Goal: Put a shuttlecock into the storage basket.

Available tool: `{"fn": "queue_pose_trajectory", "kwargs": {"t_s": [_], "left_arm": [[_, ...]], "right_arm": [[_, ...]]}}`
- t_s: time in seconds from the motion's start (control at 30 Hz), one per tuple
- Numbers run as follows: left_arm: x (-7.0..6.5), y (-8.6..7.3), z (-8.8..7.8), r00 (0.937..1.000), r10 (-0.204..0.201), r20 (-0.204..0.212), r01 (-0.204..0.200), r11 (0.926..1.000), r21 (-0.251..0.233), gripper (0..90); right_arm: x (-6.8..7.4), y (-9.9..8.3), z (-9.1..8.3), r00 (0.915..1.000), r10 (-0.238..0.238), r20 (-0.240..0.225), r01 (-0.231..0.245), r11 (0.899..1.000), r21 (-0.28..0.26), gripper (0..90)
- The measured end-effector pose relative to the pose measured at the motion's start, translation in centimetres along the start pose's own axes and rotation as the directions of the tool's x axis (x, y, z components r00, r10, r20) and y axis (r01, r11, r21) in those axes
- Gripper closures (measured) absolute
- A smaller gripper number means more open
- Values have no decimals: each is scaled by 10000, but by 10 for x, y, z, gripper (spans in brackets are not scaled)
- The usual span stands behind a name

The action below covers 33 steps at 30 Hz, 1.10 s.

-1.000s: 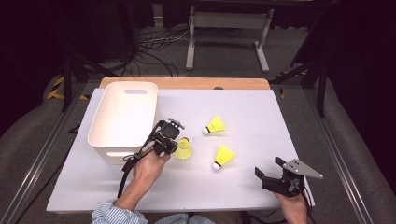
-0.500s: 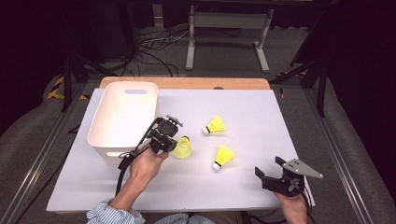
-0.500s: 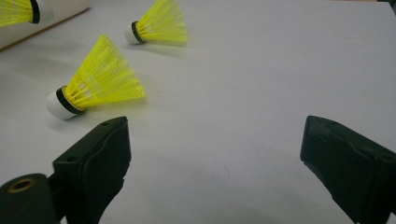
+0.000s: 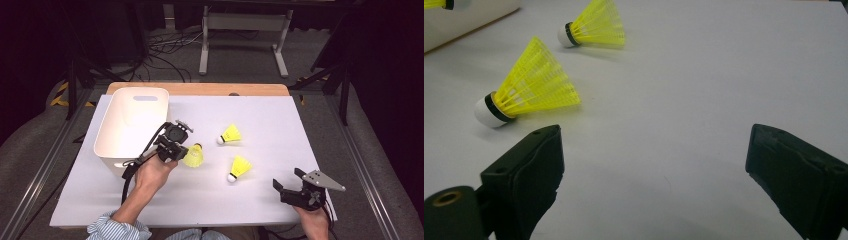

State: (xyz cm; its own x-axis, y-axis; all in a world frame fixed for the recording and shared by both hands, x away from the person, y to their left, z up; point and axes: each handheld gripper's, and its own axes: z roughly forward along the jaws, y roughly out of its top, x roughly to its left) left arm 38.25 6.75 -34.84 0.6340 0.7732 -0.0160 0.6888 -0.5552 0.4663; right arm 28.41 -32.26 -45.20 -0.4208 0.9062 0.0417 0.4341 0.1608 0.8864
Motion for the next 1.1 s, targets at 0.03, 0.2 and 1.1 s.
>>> {"fn": "queue_pose_trajectory", "kwargs": {"t_s": [0.03, 0.2, 1.1], "left_arm": [[0, 0, 0, 10000, -20, 57, 20, 10000, -4, 900], [2, 3, -10, 10000, -7, 66, 8, 9998, -191, 899], [23, 19, -33, 9978, -273, 600, 307, 9980, -556, 899]], "right_arm": [[0, 0, 0, 10000, -11, -4, 11, 10000, 5, 93], [0, 0, 0, 10000, -10, 4, 10, 10000, -17, 93], [0, 0, 0, 10000, -54, -7, 54, 10000, 21, 93]]}}
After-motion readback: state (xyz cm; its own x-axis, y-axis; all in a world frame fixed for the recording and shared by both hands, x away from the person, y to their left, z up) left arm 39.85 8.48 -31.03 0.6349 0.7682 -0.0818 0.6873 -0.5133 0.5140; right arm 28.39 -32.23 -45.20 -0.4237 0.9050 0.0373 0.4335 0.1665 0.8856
